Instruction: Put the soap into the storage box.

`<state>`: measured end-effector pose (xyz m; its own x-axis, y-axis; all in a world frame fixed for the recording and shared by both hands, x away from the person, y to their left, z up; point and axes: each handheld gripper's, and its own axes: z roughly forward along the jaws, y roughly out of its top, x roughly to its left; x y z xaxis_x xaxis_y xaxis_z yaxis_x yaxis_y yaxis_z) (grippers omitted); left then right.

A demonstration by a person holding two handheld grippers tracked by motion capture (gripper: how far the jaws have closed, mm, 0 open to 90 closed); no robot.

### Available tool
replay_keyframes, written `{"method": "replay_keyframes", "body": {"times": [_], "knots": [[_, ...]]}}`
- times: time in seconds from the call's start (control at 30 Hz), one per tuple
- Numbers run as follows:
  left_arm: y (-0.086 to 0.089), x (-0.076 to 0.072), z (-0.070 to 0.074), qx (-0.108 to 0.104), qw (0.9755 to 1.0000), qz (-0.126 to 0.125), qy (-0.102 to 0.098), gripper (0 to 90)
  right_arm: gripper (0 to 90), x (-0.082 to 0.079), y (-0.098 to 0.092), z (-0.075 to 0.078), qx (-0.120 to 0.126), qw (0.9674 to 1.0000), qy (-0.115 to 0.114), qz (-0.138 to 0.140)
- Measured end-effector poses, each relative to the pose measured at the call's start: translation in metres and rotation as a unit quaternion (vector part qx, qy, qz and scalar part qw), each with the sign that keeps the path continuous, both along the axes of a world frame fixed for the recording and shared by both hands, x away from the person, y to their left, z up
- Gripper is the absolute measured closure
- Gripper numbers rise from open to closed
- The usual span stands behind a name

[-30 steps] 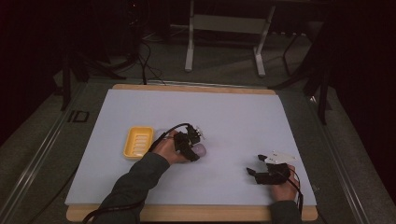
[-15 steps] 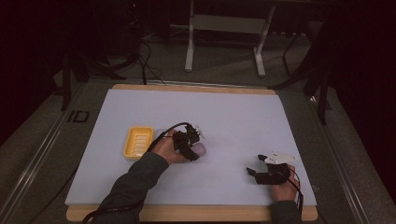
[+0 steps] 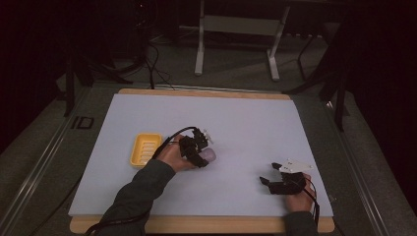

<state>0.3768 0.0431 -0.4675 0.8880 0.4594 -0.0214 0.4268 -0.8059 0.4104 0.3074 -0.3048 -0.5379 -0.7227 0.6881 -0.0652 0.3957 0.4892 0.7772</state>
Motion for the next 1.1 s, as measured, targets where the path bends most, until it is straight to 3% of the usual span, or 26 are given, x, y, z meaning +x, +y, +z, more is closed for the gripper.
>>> {"method": "replay_keyframes", "body": {"times": [1.1], "knots": [[0.032,-0.002,0.019,-0.002,0.9994,0.033,-0.012,49.7,23.6,-0.001,-0.002,0.001,0.009,0.9999,-0.007,-0.003]]}}
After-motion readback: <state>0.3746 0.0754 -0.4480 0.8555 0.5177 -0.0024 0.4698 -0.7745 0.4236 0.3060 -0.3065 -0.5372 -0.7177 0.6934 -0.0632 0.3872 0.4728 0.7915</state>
